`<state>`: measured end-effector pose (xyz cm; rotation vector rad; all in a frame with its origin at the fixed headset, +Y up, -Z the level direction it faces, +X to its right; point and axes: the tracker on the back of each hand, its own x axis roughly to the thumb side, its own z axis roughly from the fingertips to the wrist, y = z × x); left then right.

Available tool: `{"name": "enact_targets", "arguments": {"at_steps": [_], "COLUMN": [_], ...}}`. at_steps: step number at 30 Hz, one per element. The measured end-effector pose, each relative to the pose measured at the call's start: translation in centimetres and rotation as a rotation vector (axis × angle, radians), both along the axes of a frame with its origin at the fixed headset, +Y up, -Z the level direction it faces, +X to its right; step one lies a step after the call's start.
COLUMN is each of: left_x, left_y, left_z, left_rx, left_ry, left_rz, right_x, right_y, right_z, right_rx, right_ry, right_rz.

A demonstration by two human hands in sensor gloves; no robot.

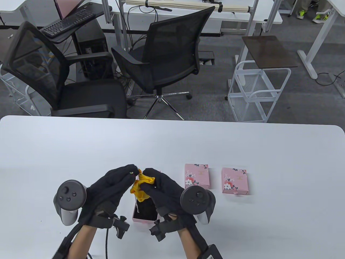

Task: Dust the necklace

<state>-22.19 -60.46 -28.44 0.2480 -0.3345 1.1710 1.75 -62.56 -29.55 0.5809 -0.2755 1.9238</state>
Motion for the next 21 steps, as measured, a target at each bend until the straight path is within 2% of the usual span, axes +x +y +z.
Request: {"name": "enact_targets", "arguments": {"at_steps": [10,15,21], "left_x": [0.8,1.5,2.0], "left_y": [-0.5,-0.6,-1.0], "left_z": [0.1,0.4,0.2], "left_rx": [-0.039,-0.033,-0.061], "left_ry": [-0.029,0.009,-0.021], "left_rz": [0.078,0.053,0.054], "right_x": [-1.4,-2.4,-2.5], "right_y": [0.1,0.0,-0.1], "right_z": [1.2,2.1,2.6], "right_rx": [0.060,0.119,0.139], "right_ry": [-0.080,-0.213,-0.327], "right_rz": [0.021,0.038,0.053]}}
